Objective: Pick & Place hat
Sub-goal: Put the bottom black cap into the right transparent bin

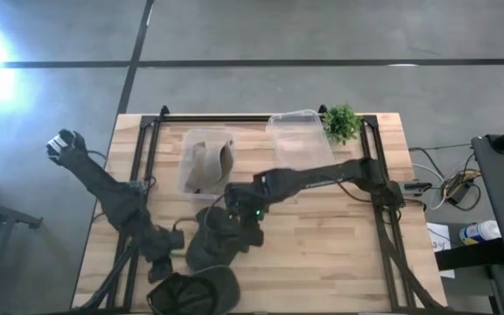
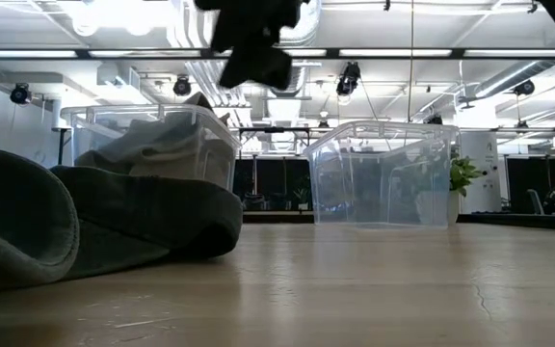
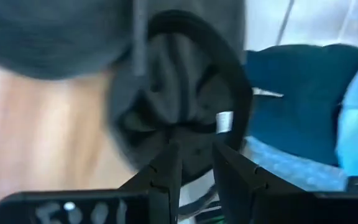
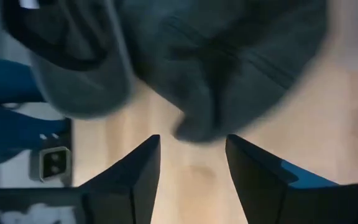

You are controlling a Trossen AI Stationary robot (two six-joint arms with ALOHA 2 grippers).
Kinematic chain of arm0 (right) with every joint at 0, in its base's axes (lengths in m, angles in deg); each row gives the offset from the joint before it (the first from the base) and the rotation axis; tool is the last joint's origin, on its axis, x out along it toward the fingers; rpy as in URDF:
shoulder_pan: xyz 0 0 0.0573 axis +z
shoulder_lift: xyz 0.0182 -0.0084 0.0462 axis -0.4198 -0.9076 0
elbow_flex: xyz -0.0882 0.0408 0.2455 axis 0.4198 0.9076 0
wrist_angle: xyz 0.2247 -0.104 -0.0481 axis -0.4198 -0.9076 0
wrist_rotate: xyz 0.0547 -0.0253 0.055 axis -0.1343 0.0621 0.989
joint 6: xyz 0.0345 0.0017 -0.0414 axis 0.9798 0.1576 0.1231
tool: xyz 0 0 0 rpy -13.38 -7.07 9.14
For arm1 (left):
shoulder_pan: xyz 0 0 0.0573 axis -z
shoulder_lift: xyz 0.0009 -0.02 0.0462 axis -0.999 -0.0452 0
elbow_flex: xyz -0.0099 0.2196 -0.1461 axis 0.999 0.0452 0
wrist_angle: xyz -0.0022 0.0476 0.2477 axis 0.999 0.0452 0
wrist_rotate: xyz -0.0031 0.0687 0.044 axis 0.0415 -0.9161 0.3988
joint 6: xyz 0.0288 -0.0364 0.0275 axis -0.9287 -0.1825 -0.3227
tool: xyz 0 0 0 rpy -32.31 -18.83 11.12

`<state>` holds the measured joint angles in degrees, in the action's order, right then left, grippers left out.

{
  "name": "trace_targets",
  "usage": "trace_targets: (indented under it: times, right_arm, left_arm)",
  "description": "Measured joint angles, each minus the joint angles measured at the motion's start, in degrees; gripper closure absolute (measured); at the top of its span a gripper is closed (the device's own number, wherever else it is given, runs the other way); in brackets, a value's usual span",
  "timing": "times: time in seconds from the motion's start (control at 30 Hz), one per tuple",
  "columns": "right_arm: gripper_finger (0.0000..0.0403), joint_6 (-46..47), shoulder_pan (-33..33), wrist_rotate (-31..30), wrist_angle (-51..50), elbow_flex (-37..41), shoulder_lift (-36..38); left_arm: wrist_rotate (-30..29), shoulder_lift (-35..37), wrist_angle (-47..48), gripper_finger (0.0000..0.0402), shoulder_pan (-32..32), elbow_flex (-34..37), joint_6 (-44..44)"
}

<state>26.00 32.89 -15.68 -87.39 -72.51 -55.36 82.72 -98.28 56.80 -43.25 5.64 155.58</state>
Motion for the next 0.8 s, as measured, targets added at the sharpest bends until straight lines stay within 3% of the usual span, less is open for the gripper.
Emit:
trace_targets:
  times: [0.2, 0.37, 0.63, 0.8]
  right_arm:
    - [0.0232, 2.7, 2.9, 3.3, 20.3, 10.8, -0.1]
    - [0.0232, 4.3, 4.9, 3.6, 28.8, 15.3, -0.1]
    - [0.0232, 6.3, 7.2, 3.6, 37.9, 19.6, -0.1]
    - [0.0232, 10.8, 7.5, 3.5, 39.8, 22.9, -0.1]
  left_arm:
    - [-3.4, -8.6, -6.0, 0.0317, 4.7, -0.6, 7.4]
    - [-3.5, -15.0, -6.9, 0.0317, 4.8, -0.7, 10.1]
    - [-7.9, -25.6, -21.9, 0.0317, 0.6, -0.7, 4.4]
    - [-9.7, -31.4, -24.5, 0.0317, -5.0, -0.8, 1.1]
